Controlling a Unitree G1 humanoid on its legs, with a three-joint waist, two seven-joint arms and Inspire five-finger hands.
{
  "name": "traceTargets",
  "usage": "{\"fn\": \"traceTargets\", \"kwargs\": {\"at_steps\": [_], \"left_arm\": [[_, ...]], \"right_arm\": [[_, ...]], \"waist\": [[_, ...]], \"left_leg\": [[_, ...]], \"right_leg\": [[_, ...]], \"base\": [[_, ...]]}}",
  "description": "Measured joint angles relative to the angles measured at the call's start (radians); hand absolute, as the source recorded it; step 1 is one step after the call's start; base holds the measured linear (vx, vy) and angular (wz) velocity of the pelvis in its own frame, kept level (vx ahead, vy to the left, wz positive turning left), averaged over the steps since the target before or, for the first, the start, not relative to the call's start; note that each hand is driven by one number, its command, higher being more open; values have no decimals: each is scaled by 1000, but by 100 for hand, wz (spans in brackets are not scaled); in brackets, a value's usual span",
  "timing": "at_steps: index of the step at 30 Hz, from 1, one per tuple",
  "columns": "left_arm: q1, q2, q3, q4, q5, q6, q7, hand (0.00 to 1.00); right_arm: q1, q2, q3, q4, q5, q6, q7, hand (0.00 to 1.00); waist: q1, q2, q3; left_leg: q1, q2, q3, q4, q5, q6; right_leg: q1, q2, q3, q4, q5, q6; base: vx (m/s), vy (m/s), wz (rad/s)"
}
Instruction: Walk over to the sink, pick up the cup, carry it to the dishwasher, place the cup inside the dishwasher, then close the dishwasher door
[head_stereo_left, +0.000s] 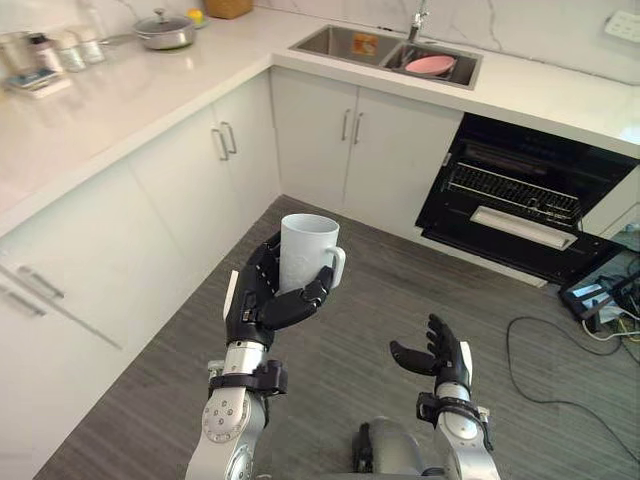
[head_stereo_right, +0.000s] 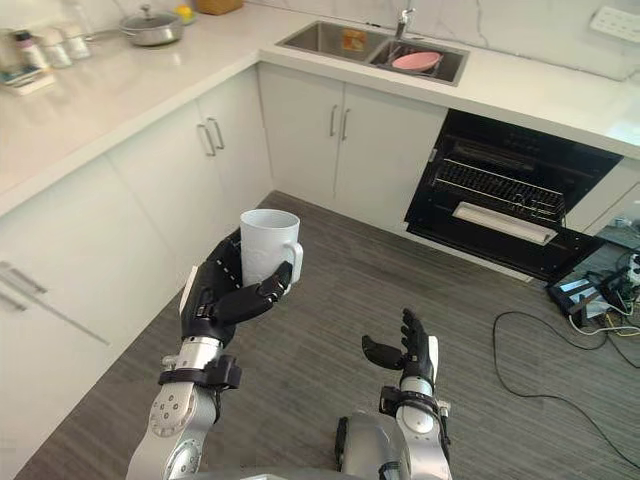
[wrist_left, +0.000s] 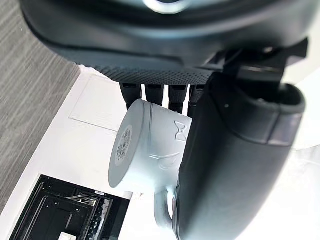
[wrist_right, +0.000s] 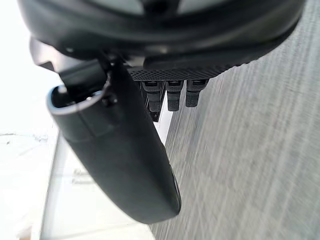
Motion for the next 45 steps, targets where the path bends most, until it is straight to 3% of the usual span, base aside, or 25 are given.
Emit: {"fn": "traceTargets", "kwargs": {"at_steps": [2, 4, 5, 6, 8, 10, 12, 15, 16, 17, 21, 23, 24, 25, 27, 30, 32, 33, 34, 35, 37, 39, 41, 43, 45], "left_arm": [[-6, -52, 1, 47, 1, 15, 2, 30], [1, -80, 4, 53, 1, 32, 2, 30], [14, -94, 3, 48, 1, 32, -1, 30], [20, -94, 1, 41, 0, 31, 0, 30], [46, -96, -5, -8, 1, 17, -8, 30], [62, -95, -4, -33, 1, 13, -14, 30], [83, -94, 4, -41, 1, 8, -16, 30], [109, -95, 22, -36, 1, 8, -17, 30], [111, -94, 28, -31, 1, 9, -16, 30], [117, -91, 30, -29, 1, 9, -10, 30], [85, -69, 46, -30, 1, 13, 10, 30], [79, -45, 30, -30, 2, 13, 13, 30], [75, -24, 14, -30, 2, 13, 13, 30], [76, -10, 5, -30, 3, 13, 14, 30], [77, 1, 3, -26, 3, 14, 18, 30], [67, 5, 4, -25, 3, 7, 21, 30], [43, 6, 9, 14, 3, 3, 21, 30], [37, 8, 12, 28, 3, 3, 22, 30], [32, 12, 14, 46, 3, 2, 23, 30], [21, -20, 8, 102, 3, 9, 23, 30], [19, -44, 7, 113, 4, 12, 23, 30], [3, -62, 3, 113, 4, 15, 20, 30], [17, -83, -12, 92, 3, 14, 17, 30], [38, -89, -32, 45, 3, 14, 12, 30], [55, -90, -34, 5, 3, 11, -2, 30]], "right_arm": [[2, -30, -1, -32, 6, 10, -2, 90], [23, -25, 0, -80, 12, 15, -3, 90], [56, -17, 5, -151, 17, 14, -3, 90], [72, -12, 12, -191, 21, 11, -5, 90], [91, -10, 39, -313, 40, -33, -12, 90], [89, -6, 42, -358, 40, -51, -17, 90], [85, -8, 41, -364, 41, -57, -20, 90], [84, -23, 38, -347, 51, -57, -23, 90], [78, -33, 37, -324, 51, -57, -25, 90], [72, -42, 38, -290, 51, -54, -25, 90], [66, -9, 49, -266, 51, -32, -16, 90], [57, 10, 43, -269, 49, -32, -17, 90], [47, 13, 40, -268, 47, -32, -18, 90], [37, 14, 41, -266, 46, -32, -18, 90], [24, 23, 43, -268, 39, -33, -15, 90], [4, 23, 42, -268, 37, -35, -15, 90], [-9, 22, 40, -268, 38, -38, -18, 90], [-8, 23, 41, -268, 38, -39, -18, 90], [-7, 23, 43, -269, 38, -42, -18, 90], [-7, -2, 38, -263, 38, -41, -18, 90], [-1, -12, 37, -280, 38, -41, -19, 90], [20, 0, 32, -305, 39, -40, -24, 90], [90, 14, 49, -430, 42, -40, -37, 90], [118, 14, 56, -528, 47, -47, -43, 90], [115, 10, 59, -579, 47, -64, -43, 90]], "waist": [[3, 40, -7], [-4, 45, -3], [-5, 48, 1], [-1, 48, 1], [23, 52, 1], [44, 59, -1], [62, 57, -2], [70, 55, -2], [72, 53, -1], [79, 46, -7], [67, 11, -15], [61, -4, -13], [55, -15, -9], [52, -20, -7], [38, -13, -8], [17, -5, -6], [9, -9, -8], [9, -17, -12], [1, -34, -17], [-5, 26, -17], [-10, 51, -15], [-17, 52, 4], [-2, 54, 20], [16, 52, 20], [28, 51, 20]], "left_leg": [[10, 30, -36, 9, 49, -13], [-7, 59, -55, 125, 114, -13], [-48, 99, -67, 297, 193, -2], [-77, 116, -74, 391, 222, -3], [-214, 165, -61, 668, 184, 7], [-302, 171, -43, 693, 121, 40], [-368, 147, -39, 603, 69, 74], [-455, 57, -65, 325, 67, 61], [-470, 12, -95, 210, 146, 53], [-439, -31, -92, 171, 249, 81], [-457, -63, -40, 272, 142, 132], [-396, -88, -25, 242, 94, 134], [-351, -105, -15, 210, 85, 141], [-300, -114, -3, 166, 80, 145], [-195, -112, 3, 80, 79, 144], [-105, -84, 16, 3, 73, 116], [-60, -64, 30, -26, 61, 82], [-47, -67, 33, -31, 54, 69], [-27, -78, 28, -32, 36, 40], [-3, -32, 17, -36, 23, 19], [6, -4, 12, -22, 42, 11], [-18, 40, 3, 131, 59, -2], [-135, 126, -31, 523, 144, 4], [-232, 146, -49, 640, 103, 20], [-301, 136, -51, 591, 64, 54]], "right_leg": [[8, 22, -20, 46, -61, -42], [78, 31, -46, 22, -73, -59], [167, 48, -53, -31, -74, -63], [211, 55, -52, -63, -78, -68], [335, 85, -32, -173, -109, -50], [383, 91, -16, -194, -138, -56], [417, 78, 3, -199, -163, -38], [449, 18, 40, -200, -206, 18], [460, -14, 61, -200, -227, 51], [477, -41, 97, -206, -242, 74], [520, -90, 174, -290, -191, 121], [484, -110, 200, -153, -181, 138], [419, -123, 210, 17, -150, 153], [358, -131, 218, 150, -109, 143], [249, -108, 193, 337, -146, 82], [108, -83, 71, 285, -175, 37], [38, -77, -55, 88, -147, 13], [35, -72, -86, 10, -108, 1], [44, -60, -84, -78, 52, -27], [71, -21, -99, -75, 28, -38], [79, 12, -99, -77, -3, -49], [138, 35, -108, -90, -31, -58], [272, 71, -91, -164, -53, -68], [332, 84, -66, -204, -65, -75], [358, 86, -37, -218, -85, -81]], "base": [[632, -222, 7], [440, -185, 20], [347, -165, 15], [431, -179, -4], [358, -83, -23], [197, 38, -23], [232, 119, -28], [312, 261, -26], [399, 358, -50], [428, 362, -47], [490, 356, -24], [392, 225, -19], [356, 141, -17], [341, 106, -23], [300, 38, -25], [280, -35, -14], [387, -142, -14], [371, -144, -14], [332, -110, -13], [404, -121, -18], [385, -126, -27], [400, -186, -13], [342, -157, -30], [211, -37, -43], [184, 11, -52]]}}
